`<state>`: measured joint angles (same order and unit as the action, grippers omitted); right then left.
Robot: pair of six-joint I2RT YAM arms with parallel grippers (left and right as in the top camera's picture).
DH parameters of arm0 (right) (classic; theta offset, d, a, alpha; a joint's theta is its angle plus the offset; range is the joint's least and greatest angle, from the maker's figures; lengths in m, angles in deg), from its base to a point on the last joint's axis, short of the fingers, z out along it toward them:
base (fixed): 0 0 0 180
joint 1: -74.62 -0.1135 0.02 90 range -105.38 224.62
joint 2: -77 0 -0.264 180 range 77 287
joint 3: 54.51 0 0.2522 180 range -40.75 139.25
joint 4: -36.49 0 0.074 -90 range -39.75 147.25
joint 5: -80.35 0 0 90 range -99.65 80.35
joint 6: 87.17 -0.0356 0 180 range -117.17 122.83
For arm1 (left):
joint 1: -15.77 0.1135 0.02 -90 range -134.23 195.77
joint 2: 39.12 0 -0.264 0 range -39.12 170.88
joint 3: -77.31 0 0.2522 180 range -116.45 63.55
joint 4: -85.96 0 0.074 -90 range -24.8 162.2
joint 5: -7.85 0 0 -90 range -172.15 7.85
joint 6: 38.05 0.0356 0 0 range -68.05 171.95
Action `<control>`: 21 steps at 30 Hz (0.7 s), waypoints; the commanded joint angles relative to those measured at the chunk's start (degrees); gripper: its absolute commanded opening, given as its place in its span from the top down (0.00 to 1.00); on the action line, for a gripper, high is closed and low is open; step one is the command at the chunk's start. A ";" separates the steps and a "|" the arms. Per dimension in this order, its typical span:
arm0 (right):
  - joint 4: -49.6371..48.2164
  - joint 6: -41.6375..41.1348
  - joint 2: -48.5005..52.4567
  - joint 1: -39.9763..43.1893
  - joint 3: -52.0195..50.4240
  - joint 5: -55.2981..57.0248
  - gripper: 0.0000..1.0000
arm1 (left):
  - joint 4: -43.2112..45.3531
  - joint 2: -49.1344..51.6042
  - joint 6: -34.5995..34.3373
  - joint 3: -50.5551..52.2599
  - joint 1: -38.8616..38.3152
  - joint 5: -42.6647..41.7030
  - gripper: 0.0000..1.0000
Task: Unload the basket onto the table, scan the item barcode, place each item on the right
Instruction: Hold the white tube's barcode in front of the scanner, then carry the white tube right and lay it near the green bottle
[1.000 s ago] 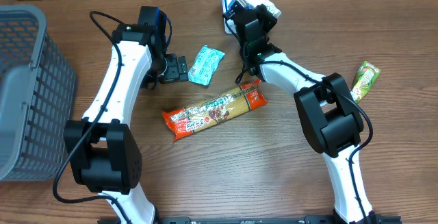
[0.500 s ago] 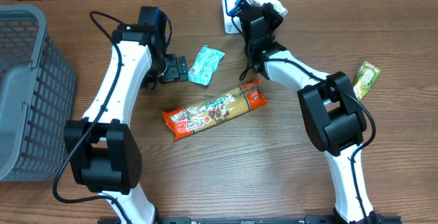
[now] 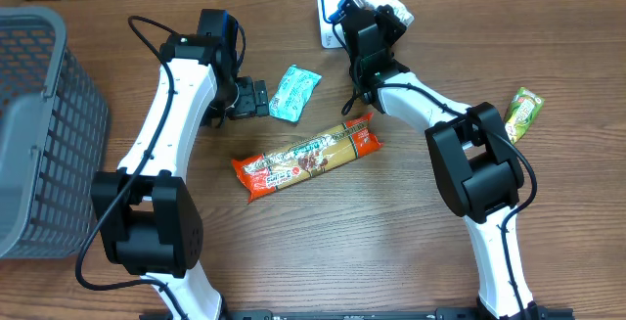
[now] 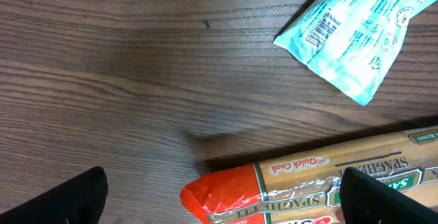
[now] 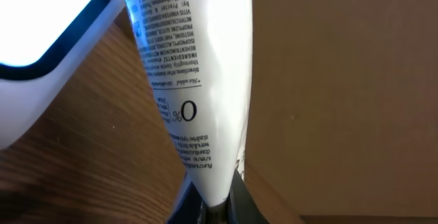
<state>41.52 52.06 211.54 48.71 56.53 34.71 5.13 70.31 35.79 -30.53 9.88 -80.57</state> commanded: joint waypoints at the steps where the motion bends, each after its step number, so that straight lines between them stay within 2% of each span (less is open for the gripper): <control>1: 1.01 -3.52 -9.55 -0.11 1.42 1.36 0.96 | 0.09 0.09 0.07 -0.02 0.15 0.48 0.00; 3: 6.27 -7.45 -14.21 -0.11 1.42 -1.44 0.96 | 0.07 0.09 0.07 -0.02 0.15 0.48 0.01; 6: 20.74 -16.70 -22.88 -0.07 1.42 -12.37 0.96 | 0.07 0.09 0.04 -0.02 0.15 0.48 0.01; 8: 29.07 -27.28 -28.11 0.94 1.44 -20.26 0.96 | 0.07 0.09 0.04 -0.02 0.15 0.48 0.00; 12: 42.62 -55.87 -36.09 5.84 1.42 -29.81 0.96 | 0.07 0.09 0.07 -0.02 0.15 0.48 0.01; 15: 54.31 -72.96 -38.34 11.72 1.42 -32.72 0.96 | 0.07 0.09 0.04 -0.02 0.15 0.48 0.00; 18: 64.70 -82.18 -37.20 17.53 0.98 -33.57 0.96 | 0.07 0.09 0.07 -0.02 0.15 0.48 0.00; 21: 69.48 -89.00 -34.47 21.79 -1.09 -33.92 0.96 | 0.07 0.09 0.07 -0.02 0.15 0.48 0.00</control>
<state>110.02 -21.51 173.18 68.60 57.60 3.60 5.13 70.31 35.79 -30.53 9.88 -80.57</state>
